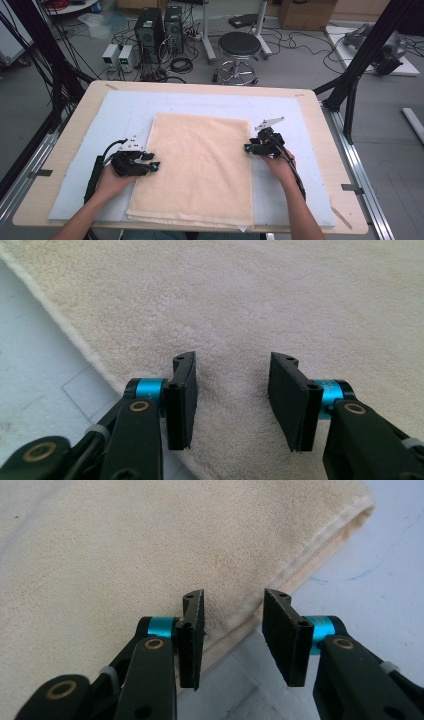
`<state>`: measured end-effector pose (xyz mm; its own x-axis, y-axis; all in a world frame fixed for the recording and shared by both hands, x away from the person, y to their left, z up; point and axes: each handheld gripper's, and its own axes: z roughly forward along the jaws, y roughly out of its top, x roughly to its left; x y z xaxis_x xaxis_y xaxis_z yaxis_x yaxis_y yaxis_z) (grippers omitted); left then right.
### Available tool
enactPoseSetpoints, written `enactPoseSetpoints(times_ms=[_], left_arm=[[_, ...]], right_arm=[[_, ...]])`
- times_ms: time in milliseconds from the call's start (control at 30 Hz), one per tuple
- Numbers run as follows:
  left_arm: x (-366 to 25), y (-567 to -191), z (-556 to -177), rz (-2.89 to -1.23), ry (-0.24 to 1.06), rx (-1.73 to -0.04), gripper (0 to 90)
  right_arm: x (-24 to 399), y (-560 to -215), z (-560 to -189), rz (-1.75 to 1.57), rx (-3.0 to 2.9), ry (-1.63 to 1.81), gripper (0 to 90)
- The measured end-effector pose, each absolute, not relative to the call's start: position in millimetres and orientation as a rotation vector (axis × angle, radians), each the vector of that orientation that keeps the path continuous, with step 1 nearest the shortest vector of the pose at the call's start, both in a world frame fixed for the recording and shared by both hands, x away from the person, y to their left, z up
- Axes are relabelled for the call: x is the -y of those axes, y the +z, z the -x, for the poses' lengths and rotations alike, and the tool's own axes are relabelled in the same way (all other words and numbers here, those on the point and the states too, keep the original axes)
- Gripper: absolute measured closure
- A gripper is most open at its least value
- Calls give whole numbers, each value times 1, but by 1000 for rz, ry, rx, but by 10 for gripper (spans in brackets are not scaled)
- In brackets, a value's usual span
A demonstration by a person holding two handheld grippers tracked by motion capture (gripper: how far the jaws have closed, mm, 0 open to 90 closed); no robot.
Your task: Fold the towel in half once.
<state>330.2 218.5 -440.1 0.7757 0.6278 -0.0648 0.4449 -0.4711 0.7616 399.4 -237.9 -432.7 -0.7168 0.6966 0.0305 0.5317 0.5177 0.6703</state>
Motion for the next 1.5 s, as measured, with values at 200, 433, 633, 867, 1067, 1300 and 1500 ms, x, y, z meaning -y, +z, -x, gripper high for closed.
enactPoseSetpoints(times_ms=[200, 433, 633, 867, 1067, 1300, 1500], left_arm=[[-221, -438, -332, -2120, 283, -821, 529], [-233, -436, -347, -1993, 298, -925, 493], [-235, -420, -371, -1974, 329, -950, 468], [-227, -402, -405, -1998, 331, -971, 455], [-227, -390, -429, -1998, 336, -976, 446], [-226, -392, -452, -2010, 338, -1000, 432], [-229, -401, -461, -1990, 355, -1025, 431]], right_arm=[[237, -427, -396, -1007, -2492, 1022, 595], [234, -414, -405, -985, -2484, 1064, 504], [229, -402, -421, -990, -2463, 1086, 426], [227, -392, -440, -1004, -2454, 1089, 392], [226, -388, -454, -1005, -2431, 1115, 374], [229, -398, -462, -1046, -2437, 1094, 372], [233, -401, -465, -1058, -2425, 1082, 373]])
